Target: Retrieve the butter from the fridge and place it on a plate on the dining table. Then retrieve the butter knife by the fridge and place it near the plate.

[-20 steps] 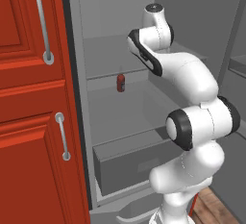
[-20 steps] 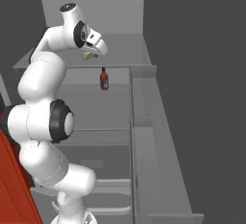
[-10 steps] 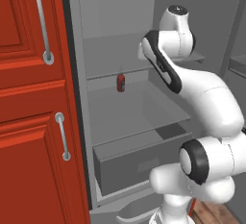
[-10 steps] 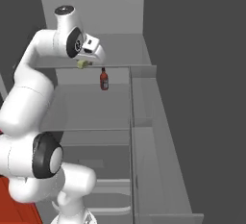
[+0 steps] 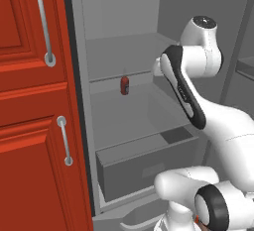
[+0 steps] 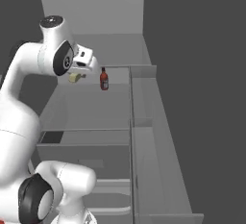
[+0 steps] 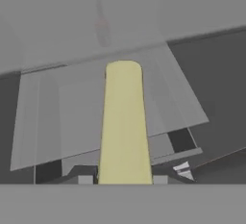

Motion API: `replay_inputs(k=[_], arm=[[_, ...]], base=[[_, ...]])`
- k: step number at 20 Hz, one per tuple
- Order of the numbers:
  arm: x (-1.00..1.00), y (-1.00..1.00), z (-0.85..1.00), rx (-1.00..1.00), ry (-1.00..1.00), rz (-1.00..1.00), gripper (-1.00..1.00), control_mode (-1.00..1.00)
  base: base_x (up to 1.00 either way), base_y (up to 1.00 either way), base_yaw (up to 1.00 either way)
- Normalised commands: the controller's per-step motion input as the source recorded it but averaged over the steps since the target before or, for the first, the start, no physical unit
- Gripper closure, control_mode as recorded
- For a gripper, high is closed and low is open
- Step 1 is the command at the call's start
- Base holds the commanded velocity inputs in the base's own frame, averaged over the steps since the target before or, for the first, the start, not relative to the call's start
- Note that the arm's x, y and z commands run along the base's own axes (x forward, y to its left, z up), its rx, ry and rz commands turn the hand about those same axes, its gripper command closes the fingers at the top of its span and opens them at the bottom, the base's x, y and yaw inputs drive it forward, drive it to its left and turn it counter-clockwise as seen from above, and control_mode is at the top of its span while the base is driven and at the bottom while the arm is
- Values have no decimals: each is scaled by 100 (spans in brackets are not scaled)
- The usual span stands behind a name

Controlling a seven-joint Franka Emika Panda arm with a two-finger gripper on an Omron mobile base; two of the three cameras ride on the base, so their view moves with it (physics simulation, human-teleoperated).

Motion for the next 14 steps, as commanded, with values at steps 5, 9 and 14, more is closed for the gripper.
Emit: replay_inputs(k=[5, 9, 14], arm=[[-63, -4, -10, -17, 6, -1, 100, -100], [-54, 0, -25, -12, 9, -1, 100, -100], [-43, 0, -25, 0, 0, 0, 100, -100]], base=[[0, 0, 0], [0, 0, 0], [0, 0, 0]])
